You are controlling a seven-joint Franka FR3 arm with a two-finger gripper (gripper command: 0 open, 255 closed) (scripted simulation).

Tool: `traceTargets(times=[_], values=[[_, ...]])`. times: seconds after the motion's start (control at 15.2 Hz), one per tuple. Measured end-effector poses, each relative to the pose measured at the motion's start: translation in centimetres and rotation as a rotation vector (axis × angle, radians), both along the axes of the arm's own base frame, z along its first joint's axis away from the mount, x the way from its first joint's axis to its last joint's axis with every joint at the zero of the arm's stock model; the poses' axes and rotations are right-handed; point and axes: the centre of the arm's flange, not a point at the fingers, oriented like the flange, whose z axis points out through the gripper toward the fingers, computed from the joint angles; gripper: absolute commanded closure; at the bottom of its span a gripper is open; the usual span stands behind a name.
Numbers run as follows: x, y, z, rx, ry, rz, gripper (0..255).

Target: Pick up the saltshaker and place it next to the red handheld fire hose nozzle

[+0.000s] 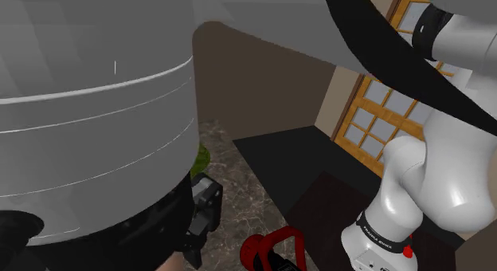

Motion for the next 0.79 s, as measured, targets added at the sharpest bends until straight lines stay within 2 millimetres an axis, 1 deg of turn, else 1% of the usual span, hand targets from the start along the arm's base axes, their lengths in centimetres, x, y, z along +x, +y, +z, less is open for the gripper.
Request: traceTargets(times=[0.79], values=[[0.2, 0.1, -6.4, 0.0, 0.0, 0.0, 255]])
